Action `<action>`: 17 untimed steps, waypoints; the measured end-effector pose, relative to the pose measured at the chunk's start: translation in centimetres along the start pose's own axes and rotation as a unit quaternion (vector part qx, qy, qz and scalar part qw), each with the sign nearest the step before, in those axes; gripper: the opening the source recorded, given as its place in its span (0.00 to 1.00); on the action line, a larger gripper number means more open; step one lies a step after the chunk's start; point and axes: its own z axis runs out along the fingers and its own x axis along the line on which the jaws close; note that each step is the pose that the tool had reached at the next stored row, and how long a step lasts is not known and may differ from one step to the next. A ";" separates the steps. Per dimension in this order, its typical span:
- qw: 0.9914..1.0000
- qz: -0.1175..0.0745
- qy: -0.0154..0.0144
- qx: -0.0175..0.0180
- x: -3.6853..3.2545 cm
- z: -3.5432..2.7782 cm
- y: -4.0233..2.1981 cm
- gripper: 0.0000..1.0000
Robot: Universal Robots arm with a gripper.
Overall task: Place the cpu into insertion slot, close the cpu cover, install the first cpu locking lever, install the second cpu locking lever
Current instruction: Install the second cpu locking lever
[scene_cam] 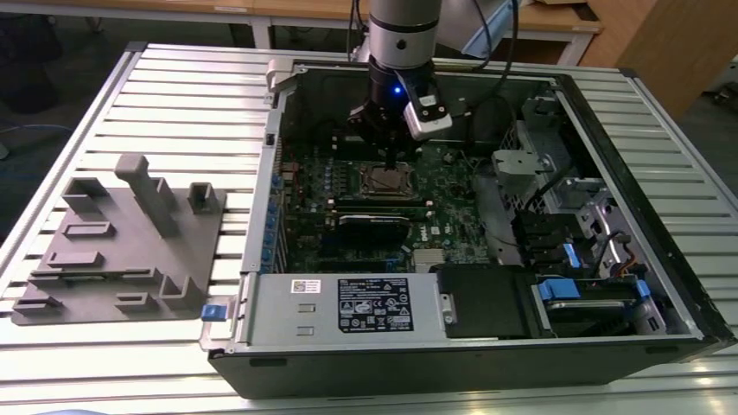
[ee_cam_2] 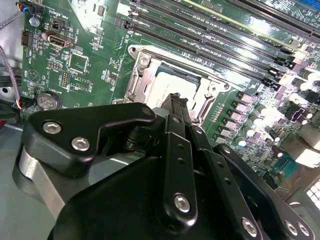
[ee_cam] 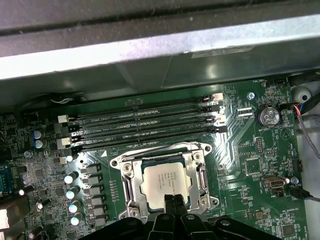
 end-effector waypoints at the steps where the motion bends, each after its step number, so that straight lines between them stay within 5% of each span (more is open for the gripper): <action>1: 1.000 0.000 0.000 0.000 0.00 -0.03 0.00 0.11; 17: 1.000 -0.001 0.000 0.000 -0.03 -0.43 0.00 0.11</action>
